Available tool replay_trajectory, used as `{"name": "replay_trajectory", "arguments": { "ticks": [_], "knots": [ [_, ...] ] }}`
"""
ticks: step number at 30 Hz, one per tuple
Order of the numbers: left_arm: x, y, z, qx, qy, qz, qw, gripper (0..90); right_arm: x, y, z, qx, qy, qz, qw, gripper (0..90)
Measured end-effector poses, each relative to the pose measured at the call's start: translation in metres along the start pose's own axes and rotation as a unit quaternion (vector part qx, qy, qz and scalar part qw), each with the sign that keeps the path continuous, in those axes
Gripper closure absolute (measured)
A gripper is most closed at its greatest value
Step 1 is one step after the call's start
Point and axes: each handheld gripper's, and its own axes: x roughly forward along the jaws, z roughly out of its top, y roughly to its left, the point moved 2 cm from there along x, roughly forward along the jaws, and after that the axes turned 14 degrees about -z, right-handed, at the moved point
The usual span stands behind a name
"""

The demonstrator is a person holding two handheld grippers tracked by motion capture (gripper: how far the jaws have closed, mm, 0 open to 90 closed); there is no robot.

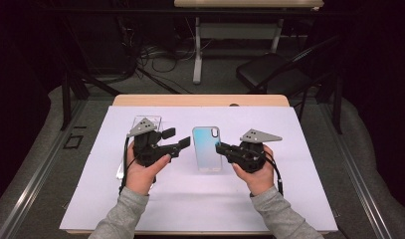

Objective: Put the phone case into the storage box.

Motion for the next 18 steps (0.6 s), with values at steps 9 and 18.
{"name": "replay_trajectory", "arguments": {
  "ticks": [9,18],
  "knots": [
    [0.008,-0.001,0.001,0.004,0.0,-0.008,1.0,30.6,0.001,0.0,-0.001,-0.001,-0.002,-0.002,1.0,82.8],
    [0.013,-0.003,0.003,0.003,-0.009,-0.01,0.9999,35.4,0.0,0.0,-0.001,-0.004,-0.006,-0.004,1.0,82.8]
  ]
}}
